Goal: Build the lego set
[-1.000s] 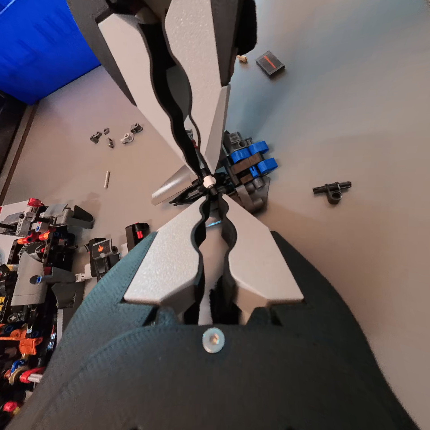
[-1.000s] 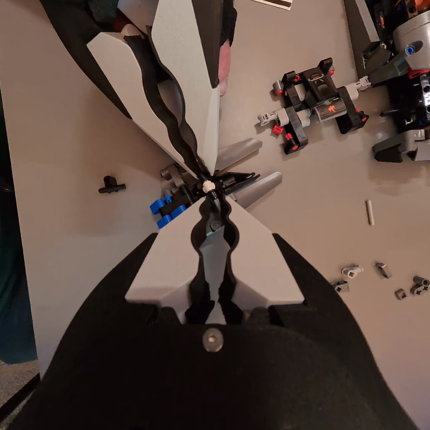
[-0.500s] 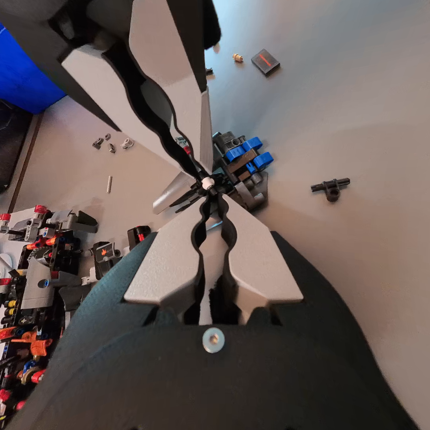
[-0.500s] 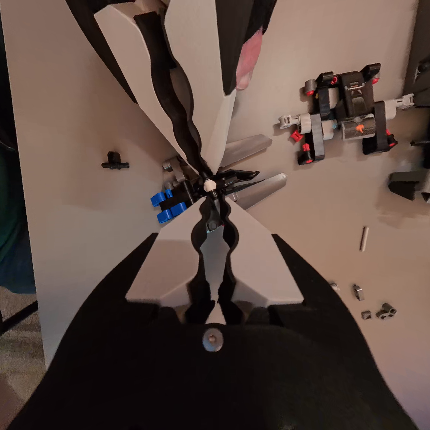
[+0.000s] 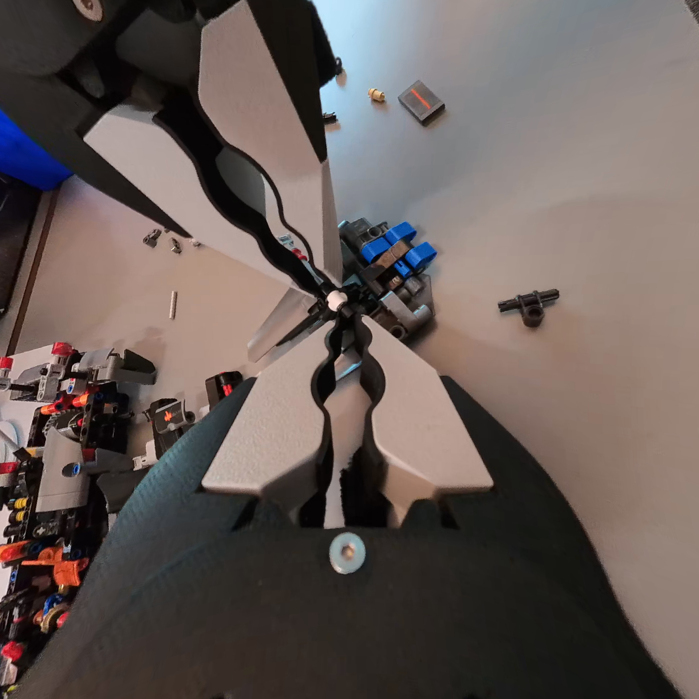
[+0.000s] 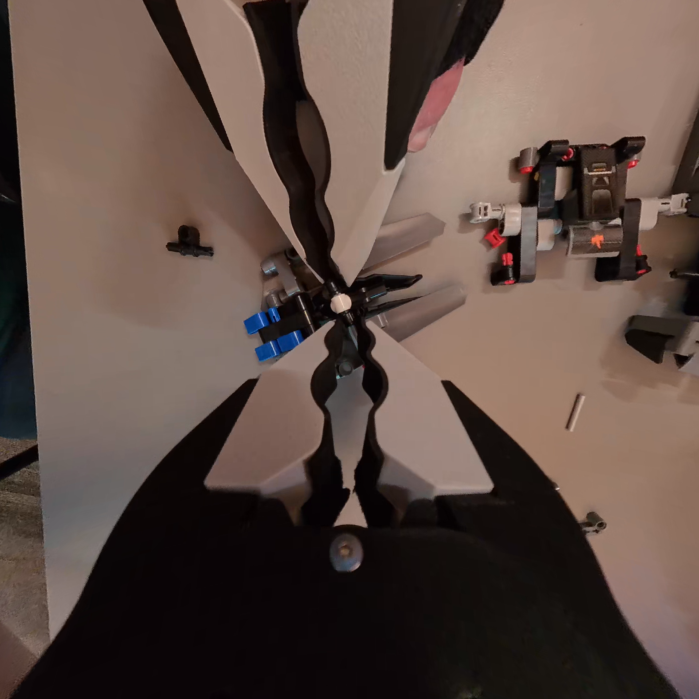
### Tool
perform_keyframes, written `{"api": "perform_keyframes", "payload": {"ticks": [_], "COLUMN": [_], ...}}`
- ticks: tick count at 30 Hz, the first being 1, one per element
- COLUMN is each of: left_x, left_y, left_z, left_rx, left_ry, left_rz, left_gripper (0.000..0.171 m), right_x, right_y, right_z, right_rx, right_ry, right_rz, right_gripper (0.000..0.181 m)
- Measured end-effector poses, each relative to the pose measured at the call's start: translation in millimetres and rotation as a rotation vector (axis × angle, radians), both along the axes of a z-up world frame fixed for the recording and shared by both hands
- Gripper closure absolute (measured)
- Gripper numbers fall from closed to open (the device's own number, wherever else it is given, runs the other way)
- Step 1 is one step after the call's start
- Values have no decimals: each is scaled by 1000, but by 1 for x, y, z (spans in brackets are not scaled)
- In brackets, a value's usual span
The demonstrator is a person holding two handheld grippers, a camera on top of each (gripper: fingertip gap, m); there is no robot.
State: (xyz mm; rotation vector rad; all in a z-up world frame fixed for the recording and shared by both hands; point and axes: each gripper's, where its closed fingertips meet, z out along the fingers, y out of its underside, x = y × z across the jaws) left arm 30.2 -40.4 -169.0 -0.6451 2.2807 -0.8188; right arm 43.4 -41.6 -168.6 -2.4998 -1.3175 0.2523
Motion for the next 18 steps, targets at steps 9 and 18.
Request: {"api": "perform_keyframes", "payload": {"ticks": [9, 18], "left_x": [-1, -1], "left_y": [-1, -5], "left_z": [0, 0], "left_rx": [-14, -50], "left_ry": [24, 28], "left_rz": [-15, -8], "left_gripper": [168, 171], "right_x": [0, 28], "right_y": [0, -5], "right_z": [0, 35], "right_rx": [-17, 210], "right_ry": [5, 167], "right_rz": [-4, -509], "right_gripper": [176, 142]}}
